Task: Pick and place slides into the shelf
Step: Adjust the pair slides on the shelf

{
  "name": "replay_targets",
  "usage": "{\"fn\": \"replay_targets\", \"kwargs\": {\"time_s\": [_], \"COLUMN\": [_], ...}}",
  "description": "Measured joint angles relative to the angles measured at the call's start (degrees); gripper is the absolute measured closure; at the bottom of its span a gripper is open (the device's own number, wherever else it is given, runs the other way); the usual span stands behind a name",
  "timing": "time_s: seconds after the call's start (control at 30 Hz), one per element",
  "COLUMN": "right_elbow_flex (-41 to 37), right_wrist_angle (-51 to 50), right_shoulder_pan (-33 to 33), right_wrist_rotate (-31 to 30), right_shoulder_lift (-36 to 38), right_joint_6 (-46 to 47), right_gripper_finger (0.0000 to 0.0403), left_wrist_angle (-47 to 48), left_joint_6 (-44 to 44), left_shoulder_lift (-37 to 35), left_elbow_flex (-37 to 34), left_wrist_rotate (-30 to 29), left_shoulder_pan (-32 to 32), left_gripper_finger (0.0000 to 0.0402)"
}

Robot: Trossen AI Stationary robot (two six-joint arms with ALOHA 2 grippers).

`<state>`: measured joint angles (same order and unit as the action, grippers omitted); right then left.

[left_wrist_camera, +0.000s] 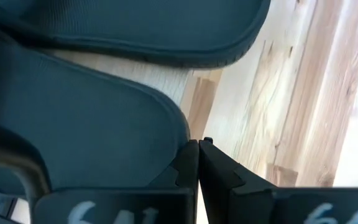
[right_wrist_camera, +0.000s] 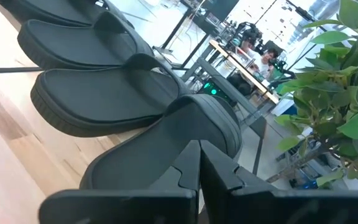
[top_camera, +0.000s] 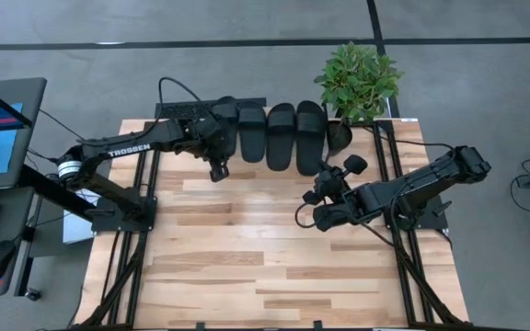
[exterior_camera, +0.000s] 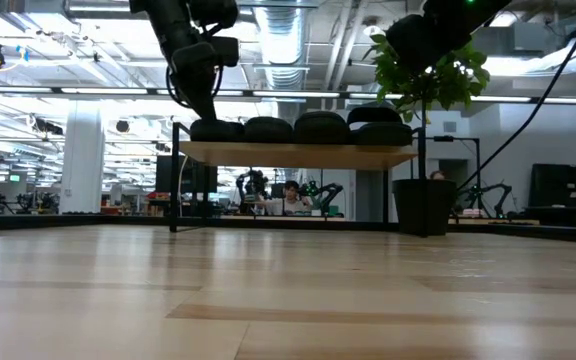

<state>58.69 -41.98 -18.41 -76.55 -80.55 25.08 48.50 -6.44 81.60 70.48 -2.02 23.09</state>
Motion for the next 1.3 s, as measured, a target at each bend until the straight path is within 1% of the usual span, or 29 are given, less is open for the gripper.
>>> {"fn": "replay_targets", "kwargs": {"time_s": [0.1,0.33,0.43,0.53,0.6,0.77,0.93,1.07,1.3], "right_elbow_flex": [0.0,0.0,0.0,0.0,0.0,0.0,0.0,0.0,0.0], "right_wrist_angle": [0.0,-0.2,-0.5,-0.7,-0.9,-0.9,-0.9,-0.9,-0.9], "right_shoulder_pan": [0.0,0.0,0.0,-0.2,-0.3,-0.3,-0.3,-0.3,-0.3], "right_wrist_rotate": [0.0,0.0,0.0,0.0,0.0,0.0,0.0,0.0,0.0], "right_shoulder_lift": [0.0,0.0,0.0,0.0,0.0,0.0,0.0,0.0,0.0], "right_joint_6": [0.0,0.0,0.0,0.0,0.0,0.0,0.0,0.0,0.0], "right_gripper_finger": [0.0403,0.0403,0.0403,0.0403,0.0403,0.0403,0.0403,0.0403,0.0403], "left_wrist_angle": [1.4,5.2,4.8,0.9,-2.5,-9.4,-13.6,-16.4,-22.3], "left_joint_6": [0.7,1.4,1.5,1.5,0.9,0.2,-1.2,-1.7,-1.9], "left_shoulder_lift": [0.0,-1.9,-3.7,-6.0,-6.9,-6.4,-2.2,1.2,3.0], "left_elbow_flex": [0.0,0.0,0.0,0.0,0.0,0.0,-0.1,-0.1,-0.1], "left_wrist_rotate": [-0.8,-5.9,-6.8,-6.7,-4.9,3.2,4.9,8.3,12.6], "left_shoulder_pan": [-0.1,-1.2,-1.9,-3.0,-3.7,-4.1,-4.0,-4.0,-4.0], "left_gripper_finger": [0.0401,0.0401,0.0401,0.0401,0.0401,0.0401,0.0401,0.0401,0.0401]}}
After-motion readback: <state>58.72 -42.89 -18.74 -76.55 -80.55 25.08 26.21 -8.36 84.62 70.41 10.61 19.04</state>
